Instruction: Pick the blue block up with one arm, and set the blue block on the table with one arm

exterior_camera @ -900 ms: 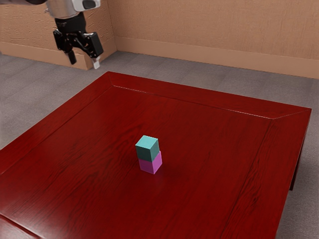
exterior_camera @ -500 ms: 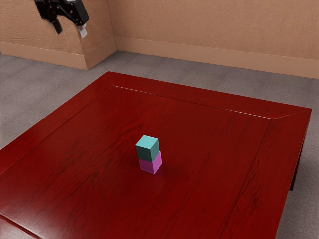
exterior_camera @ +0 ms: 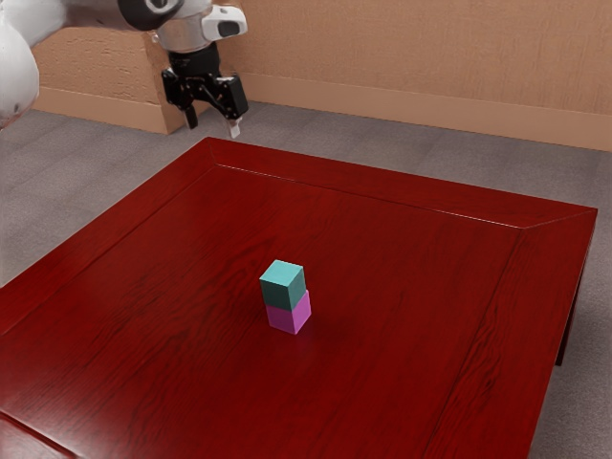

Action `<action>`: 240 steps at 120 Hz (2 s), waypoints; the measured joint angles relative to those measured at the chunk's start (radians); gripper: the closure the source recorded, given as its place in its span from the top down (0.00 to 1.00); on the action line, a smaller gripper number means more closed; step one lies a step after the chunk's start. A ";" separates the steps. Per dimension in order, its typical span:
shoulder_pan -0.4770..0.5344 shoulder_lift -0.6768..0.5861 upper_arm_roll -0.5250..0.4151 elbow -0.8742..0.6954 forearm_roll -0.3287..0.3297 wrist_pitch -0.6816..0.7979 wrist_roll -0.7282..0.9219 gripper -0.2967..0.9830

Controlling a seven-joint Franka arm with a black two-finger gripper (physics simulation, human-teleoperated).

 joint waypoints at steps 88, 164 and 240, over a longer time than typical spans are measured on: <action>-0.136 -0.028 -0.007 -0.552 0.000 0.475 -0.017 0.77; -0.140 0.058 0.002 -0.581 -0.014 0.602 -0.024 0.77; -0.140 0.057 0.001 -0.619 -0.026 0.628 -0.025 0.63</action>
